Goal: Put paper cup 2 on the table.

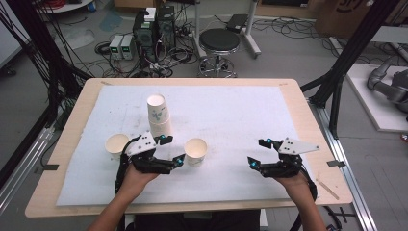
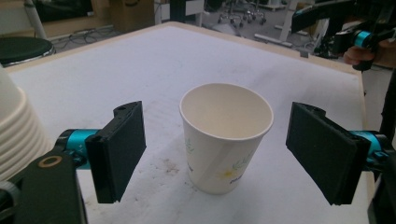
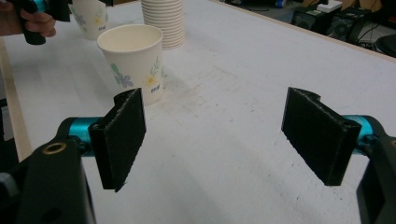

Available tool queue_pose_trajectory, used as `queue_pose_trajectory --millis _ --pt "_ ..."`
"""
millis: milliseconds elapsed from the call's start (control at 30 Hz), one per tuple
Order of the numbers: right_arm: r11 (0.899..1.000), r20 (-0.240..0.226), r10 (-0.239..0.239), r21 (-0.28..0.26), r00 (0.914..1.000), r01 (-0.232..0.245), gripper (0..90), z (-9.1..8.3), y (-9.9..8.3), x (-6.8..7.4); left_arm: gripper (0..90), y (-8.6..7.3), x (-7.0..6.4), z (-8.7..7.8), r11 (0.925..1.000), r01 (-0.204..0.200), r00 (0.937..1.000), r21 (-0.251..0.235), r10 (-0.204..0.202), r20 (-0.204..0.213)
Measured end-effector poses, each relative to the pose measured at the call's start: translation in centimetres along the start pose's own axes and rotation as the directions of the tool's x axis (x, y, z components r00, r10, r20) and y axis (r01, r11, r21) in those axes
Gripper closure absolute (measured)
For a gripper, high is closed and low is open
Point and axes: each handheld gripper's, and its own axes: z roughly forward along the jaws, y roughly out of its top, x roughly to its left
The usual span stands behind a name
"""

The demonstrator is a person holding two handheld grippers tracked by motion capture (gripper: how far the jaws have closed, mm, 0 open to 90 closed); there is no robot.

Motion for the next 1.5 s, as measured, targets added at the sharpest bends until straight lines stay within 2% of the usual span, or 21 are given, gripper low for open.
queue_pose_trajectory --millis 133,200,300,467,633,800,967,1167,1500 --pt "1.0 0.003 -0.003 -0.003 1.0 0.003 22.5 0.0 -0.1 0.0 19.8 -0.2 -0.1 -1.6 0.9986 -0.007 0.9999 -0.053 0.006 -0.014" --pt "1.0 0.007 -0.001 -0.005 1.0 0.001 22.5 -0.1 -0.1 0.0 19.8 -0.6 -0.1 -2.3 0.9953 -0.003 0.9998 -0.097 0.001 -0.021" --pt "1.0 0.014 -0.008 0.0 0.9999 0.008 22.5 -0.1 -0.2 0.1 19.8 -1.0 0.1 -3.4 0.9878 -0.008 0.9979 -0.156 -0.002 -0.064" --pt "1.0 0.036 -0.008 -0.002 0.9993 0.008 22.5 -0.3 -0.3 0.2 19.8 -1.3 0.6 -5.0 0.9786 -0.006 0.9914 -0.206 -0.021 -0.129" --pt "1.0 0.058 -0.007 -0.02 0.9983 0.009 22.4 -0.7 -0.6 0.0 19.8 -1.8 1.1 -6.3 0.9763 -0.02 0.9804 -0.215 -0.023 -0.196" --pt "1.0 0.072 0.007 -0.024 0.9974 -0.005 22.5 -1.0 -0.7 0.0 19.6 -2.0 1.3 -7.3 0.9754 -0.031 0.9731 -0.218 -0.02 -0.23" --pt "0.999 0.098 0.013 -0.032 0.9951 -0.01 22.5 -1.4 -0.9 0.4 19.5 -2.4 1.1 -8.1 0.974 -0.032 0.9719 -0.224 -0.022 -0.235" --pt "0.999 0.118 0.006 -0.038 0.993 -0.001 22.5 -1.8 -1.0 0.6 19.5 -2.6 0.8 -8.1 0.9743 -0.035 0.9721 -0.222 -0.018 -0.234" --pt "0.999 0.114 0.009 -0.033 0.9935 -0.005 22.5 -1.6 -1.1 0.5 19.6 -2.8 0.9 -8.2 0.9753 -0.033 0.971 -0.218 -0.021 -0.238"
